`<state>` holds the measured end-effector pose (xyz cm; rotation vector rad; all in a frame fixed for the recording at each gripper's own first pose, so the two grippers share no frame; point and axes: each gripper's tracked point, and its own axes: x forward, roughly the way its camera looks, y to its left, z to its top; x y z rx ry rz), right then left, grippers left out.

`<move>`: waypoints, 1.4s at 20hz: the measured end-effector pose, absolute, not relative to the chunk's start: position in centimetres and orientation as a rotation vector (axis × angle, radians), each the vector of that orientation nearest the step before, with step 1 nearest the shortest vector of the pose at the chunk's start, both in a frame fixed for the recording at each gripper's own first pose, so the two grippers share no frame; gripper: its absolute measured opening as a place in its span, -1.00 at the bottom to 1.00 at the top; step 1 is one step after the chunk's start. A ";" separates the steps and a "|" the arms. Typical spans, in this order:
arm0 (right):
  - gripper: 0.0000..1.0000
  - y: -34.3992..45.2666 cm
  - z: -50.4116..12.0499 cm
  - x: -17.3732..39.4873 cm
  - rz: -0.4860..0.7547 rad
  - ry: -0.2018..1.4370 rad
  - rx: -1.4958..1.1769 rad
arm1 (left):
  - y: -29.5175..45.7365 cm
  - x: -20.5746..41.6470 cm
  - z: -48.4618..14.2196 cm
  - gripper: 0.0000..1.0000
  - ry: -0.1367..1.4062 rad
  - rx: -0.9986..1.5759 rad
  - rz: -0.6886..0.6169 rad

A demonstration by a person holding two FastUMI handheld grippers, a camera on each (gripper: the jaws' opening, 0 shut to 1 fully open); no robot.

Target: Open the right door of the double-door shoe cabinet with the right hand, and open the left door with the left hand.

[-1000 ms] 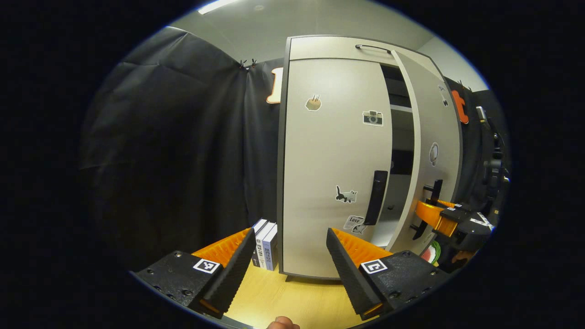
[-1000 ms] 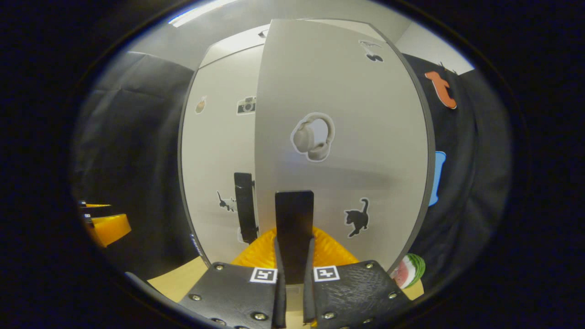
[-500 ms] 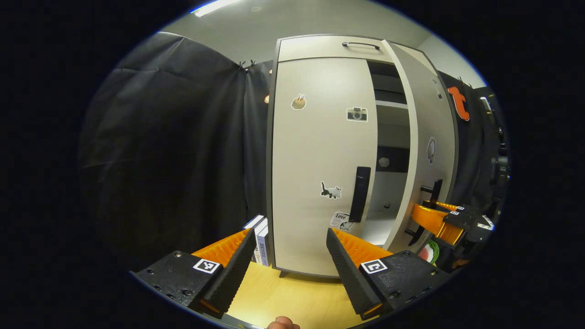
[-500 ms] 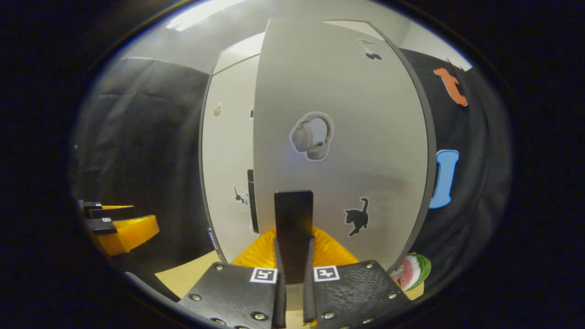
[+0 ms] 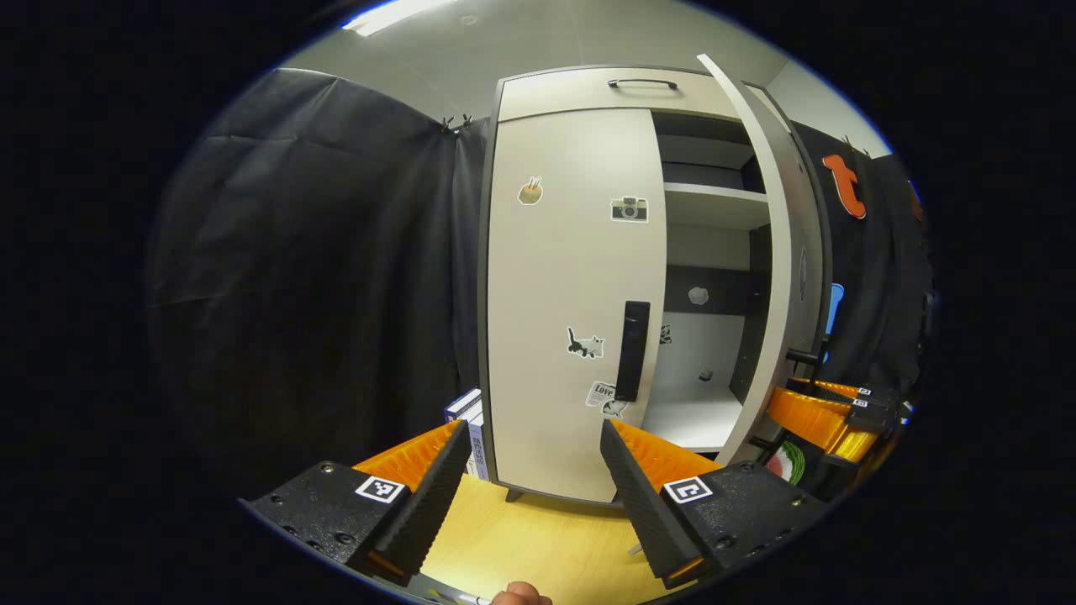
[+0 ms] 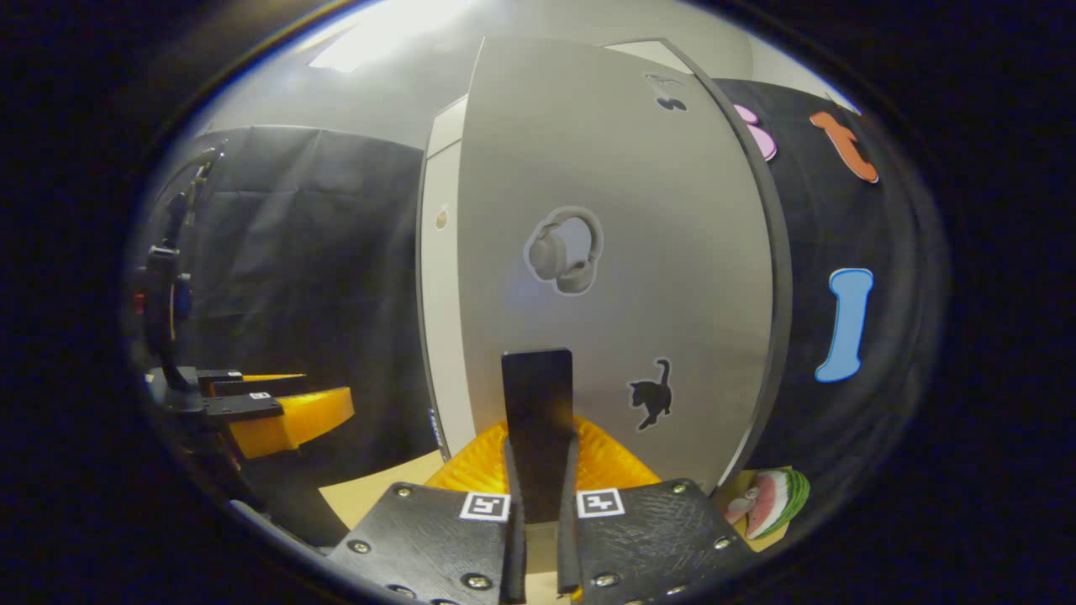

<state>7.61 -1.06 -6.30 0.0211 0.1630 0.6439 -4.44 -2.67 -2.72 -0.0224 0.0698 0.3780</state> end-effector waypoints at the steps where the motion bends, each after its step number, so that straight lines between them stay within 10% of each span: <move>1: -0.70 -1.3 -6.3 7.5 0.663 0.165 0.020 | -3.0 -4.5 -2.7 0.93 0.070 -0.024 0.380; 28: -0.71 -7.2 -5.3 6.0 0.864 0.182 0.051 | -10.6 -4.2 -3.1 0.92 0.085 0.006 0.348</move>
